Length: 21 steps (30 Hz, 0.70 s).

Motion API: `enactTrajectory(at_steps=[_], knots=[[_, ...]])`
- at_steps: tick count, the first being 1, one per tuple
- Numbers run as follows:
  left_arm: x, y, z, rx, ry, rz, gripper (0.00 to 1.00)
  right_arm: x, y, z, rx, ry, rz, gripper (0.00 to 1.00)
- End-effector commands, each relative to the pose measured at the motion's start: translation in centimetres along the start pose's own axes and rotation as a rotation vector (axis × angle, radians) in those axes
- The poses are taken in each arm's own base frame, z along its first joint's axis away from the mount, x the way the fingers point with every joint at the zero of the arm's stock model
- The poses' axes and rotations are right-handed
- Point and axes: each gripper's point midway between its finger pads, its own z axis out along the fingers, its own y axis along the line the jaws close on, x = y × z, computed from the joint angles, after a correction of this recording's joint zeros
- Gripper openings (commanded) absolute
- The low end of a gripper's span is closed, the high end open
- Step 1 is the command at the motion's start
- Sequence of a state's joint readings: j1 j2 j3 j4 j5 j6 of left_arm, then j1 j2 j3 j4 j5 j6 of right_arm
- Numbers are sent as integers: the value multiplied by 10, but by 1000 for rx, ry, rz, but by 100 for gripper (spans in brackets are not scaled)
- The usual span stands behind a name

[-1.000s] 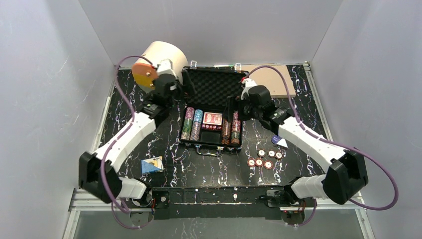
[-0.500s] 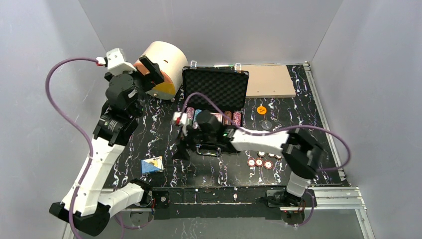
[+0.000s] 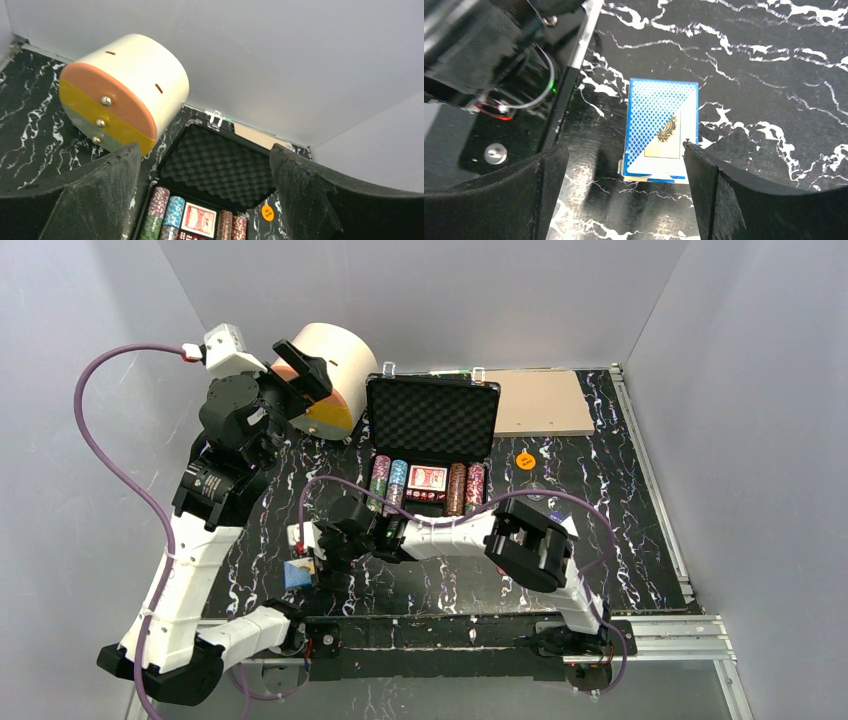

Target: Pack up texas hold em set

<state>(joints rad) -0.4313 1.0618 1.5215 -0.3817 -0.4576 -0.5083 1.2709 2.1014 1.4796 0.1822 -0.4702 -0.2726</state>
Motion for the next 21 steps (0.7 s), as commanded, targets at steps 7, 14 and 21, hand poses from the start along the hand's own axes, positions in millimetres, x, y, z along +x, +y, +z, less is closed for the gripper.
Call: enactTrajectory(at_steps=[7,14,21], knots=[[12,-9,-6,32,100,-21,98,11,-32,34,84,-11,-142,95],[17,-12,-9,56,132,-12,98,20,-42,45,111,15,-144,95],[17,-8,-14,44,133,-14,98,43,-39,52,62,89,-146,94]])
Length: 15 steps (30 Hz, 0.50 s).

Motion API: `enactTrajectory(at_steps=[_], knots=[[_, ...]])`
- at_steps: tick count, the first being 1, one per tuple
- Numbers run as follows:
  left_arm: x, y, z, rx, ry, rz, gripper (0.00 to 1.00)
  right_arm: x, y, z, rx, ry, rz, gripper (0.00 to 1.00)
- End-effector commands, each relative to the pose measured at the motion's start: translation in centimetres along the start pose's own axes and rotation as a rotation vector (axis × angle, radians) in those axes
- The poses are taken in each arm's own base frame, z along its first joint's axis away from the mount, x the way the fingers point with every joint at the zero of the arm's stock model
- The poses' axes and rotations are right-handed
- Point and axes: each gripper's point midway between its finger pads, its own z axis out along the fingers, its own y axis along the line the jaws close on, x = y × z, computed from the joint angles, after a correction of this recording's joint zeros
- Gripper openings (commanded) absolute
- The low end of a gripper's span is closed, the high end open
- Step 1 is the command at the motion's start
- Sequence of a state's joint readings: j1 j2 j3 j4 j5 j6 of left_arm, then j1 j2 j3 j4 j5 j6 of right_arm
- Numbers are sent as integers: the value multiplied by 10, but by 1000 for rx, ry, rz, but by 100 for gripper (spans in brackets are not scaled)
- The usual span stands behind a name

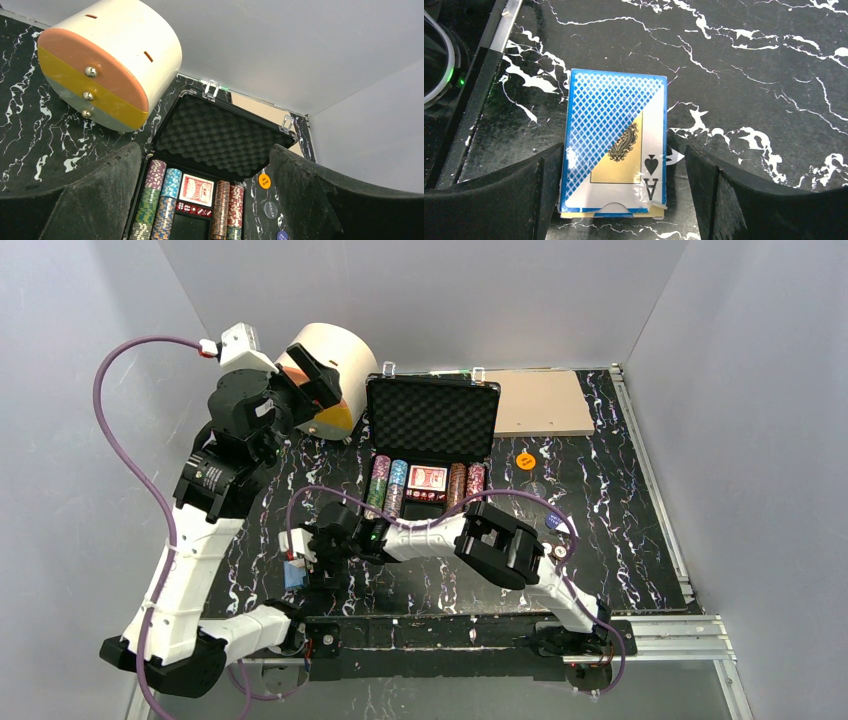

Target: Pack up texas hold em set

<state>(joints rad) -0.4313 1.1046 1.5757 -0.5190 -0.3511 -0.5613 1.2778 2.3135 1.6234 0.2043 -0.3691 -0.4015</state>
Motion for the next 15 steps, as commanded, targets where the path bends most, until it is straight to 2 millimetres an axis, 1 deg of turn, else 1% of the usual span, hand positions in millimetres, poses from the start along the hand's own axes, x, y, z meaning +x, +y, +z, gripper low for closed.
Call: enactTrajectory(at_steps=[1,4,6,12,13,15], knots=[[-10,0,-14,12,-20,-9,98,0,-2,7,-17,22,-29,94],[-9,0,-13,10,-16,-11,98,5,-2,9,-21,52,-5,93],[-8,0,-12,7,-13,-11,98,8,-1,11,-35,77,10,91],[-8,1,-10,-2,-13,-10,98,17,13,5,-110,144,43,68],[-7,1,-9,-2,-9,-9,98,16,12,4,-108,148,42,65],[-5,1,-8,-4,-5,-9,98,10,7,1,-81,143,35,61]])
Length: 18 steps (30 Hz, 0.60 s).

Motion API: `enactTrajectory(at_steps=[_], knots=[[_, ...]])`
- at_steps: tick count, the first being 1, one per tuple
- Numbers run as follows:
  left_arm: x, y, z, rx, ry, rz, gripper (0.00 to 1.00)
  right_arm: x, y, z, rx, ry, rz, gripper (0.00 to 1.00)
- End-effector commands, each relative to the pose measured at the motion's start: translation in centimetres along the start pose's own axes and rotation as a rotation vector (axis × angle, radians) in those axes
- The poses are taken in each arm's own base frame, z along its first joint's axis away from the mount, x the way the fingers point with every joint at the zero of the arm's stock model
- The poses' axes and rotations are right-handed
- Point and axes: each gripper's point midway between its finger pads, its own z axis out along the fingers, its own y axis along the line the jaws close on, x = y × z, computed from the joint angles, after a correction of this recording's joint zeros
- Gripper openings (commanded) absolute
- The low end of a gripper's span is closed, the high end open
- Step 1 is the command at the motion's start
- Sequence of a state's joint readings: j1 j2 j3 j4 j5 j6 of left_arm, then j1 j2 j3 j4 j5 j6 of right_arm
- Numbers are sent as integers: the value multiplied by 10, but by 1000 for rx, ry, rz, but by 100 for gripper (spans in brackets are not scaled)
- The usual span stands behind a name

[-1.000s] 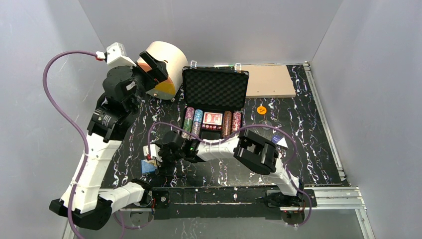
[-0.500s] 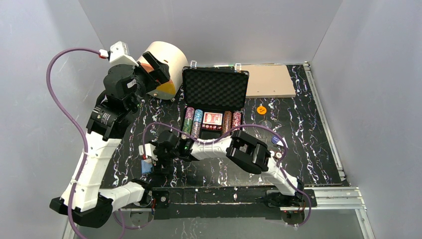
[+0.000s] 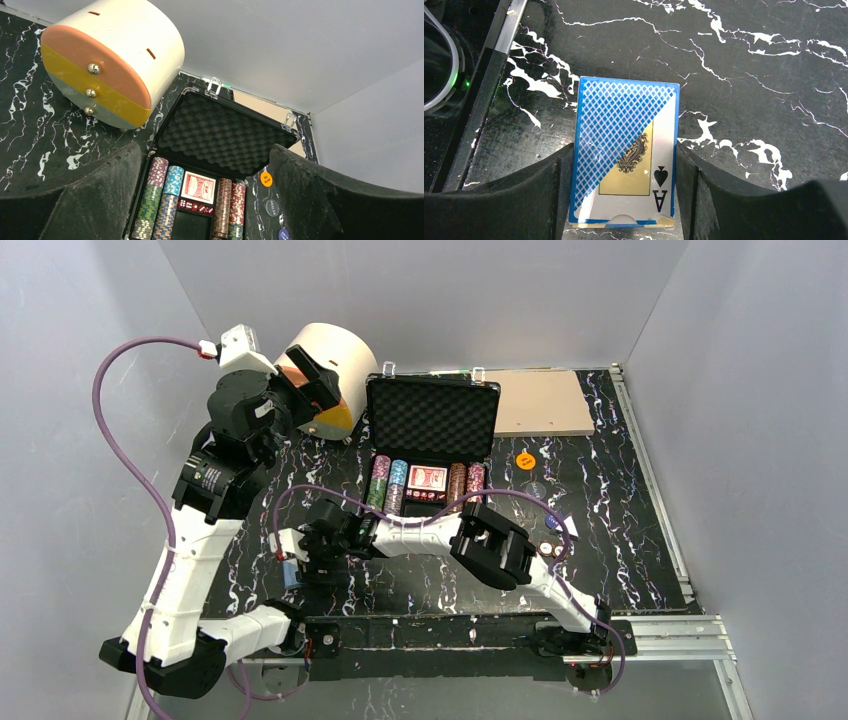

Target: Pack up texas hold em set

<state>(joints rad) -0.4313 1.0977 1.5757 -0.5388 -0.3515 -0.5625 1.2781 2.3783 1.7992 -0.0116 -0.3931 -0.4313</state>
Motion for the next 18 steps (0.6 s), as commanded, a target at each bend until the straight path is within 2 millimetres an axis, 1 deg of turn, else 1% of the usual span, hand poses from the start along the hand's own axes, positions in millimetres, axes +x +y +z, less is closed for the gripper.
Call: enactTrajectory(at_steps=[1,2,3,5,6,7,10,12,14,16,18], knots=[[-7,-2,-4,2,-15,-11,98,5,3,-7,-4,59,18,61],[-9,-2,-4,2,-19,-1,98,-1,-1,-11,13,51,26,60],[-13,-1,-5,-1,-28,22,98,-12,-7,-16,26,36,42,58],[-27,3,-8,-34,-60,65,98,-30,-18,-28,55,3,71,54],[-35,5,-10,-51,-81,81,98,-39,-22,-36,76,-15,71,53],[-44,5,-13,-61,-106,91,98,-54,-27,-48,105,-52,62,53],[-59,9,-21,-80,-161,103,98,-79,-39,-78,179,-131,52,54],[-66,11,-25,-86,-194,93,98,-89,-49,-100,234,-161,70,55],[-70,8,-27,-68,-215,75,98,-95,-55,-123,275,-186,93,56],[-71,0,-26,-30,-221,60,98,-103,-62,-149,325,-231,107,56],[-68,-12,-22,28,-207,58,98,-107,-69,-176,375,-261,127,56]])
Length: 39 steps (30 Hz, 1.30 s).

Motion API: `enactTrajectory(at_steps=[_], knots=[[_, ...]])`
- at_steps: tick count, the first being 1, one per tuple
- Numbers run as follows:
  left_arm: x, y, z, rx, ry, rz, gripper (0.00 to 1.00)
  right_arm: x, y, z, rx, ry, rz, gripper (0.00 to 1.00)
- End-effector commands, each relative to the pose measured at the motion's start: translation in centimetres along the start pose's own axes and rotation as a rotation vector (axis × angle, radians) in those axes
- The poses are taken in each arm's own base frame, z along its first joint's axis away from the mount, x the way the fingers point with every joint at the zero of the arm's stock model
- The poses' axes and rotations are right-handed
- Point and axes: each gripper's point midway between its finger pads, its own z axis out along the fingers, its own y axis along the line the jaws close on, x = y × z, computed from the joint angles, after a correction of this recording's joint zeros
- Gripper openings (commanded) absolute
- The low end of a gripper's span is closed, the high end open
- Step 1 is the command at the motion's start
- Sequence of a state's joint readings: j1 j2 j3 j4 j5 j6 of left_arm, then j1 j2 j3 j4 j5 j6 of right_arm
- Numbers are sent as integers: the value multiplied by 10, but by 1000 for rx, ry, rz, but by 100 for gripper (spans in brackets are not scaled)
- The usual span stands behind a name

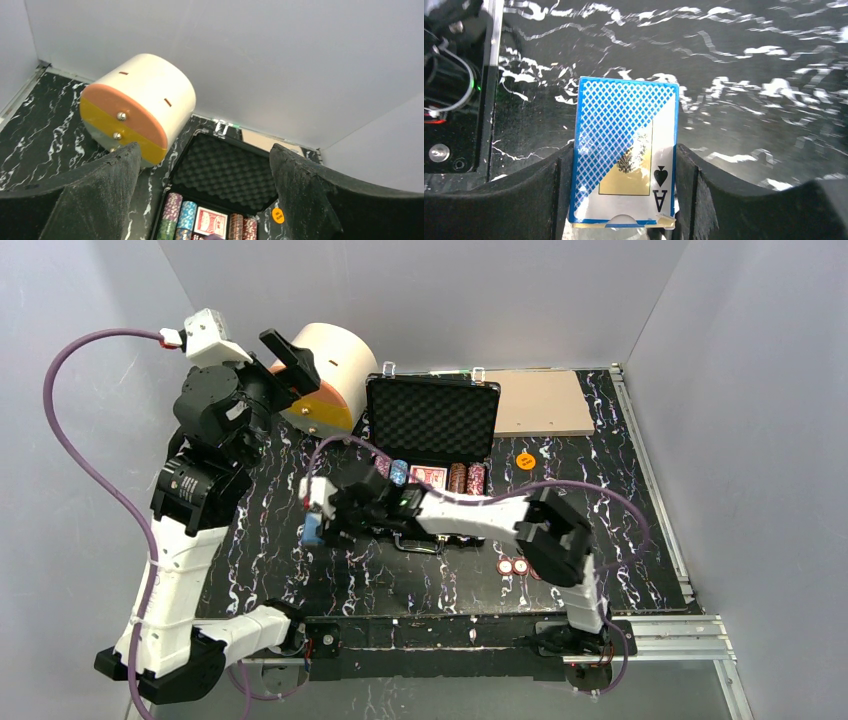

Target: Pack up texas hold em set

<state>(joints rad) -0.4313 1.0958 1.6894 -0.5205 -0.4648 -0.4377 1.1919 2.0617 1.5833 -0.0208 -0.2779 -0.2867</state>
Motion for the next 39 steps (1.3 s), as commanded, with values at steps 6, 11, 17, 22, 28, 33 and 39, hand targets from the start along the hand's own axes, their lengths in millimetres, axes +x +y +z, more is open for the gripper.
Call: enactTrajectory(at_steps=[6,11,17,22,28,33,39], knots=[[23,-29,8,148,46,-96,98,-79,-68,-144,347,-304,62,56],[102,-47,12,241,313,-177,98,-66,-91,-219,544,-439,121,56],[206,-107,-12,575,766,-427,95,-58,-96,-272,719,-513,126,55],[230,-109,-20,609,873,-493,92,-60,-91,-292,753,-538,113,55],[244,-107,-30,613,1057,-421,59,-60,-82,-296,705,-530,63,55],[228,-118,-35,712,1092,-455,53,-59,-78,-299,651,-529,47,54],[215,-131,-58,872,1122,-568,53,-63,-75,-303,611,-551,26,53]])
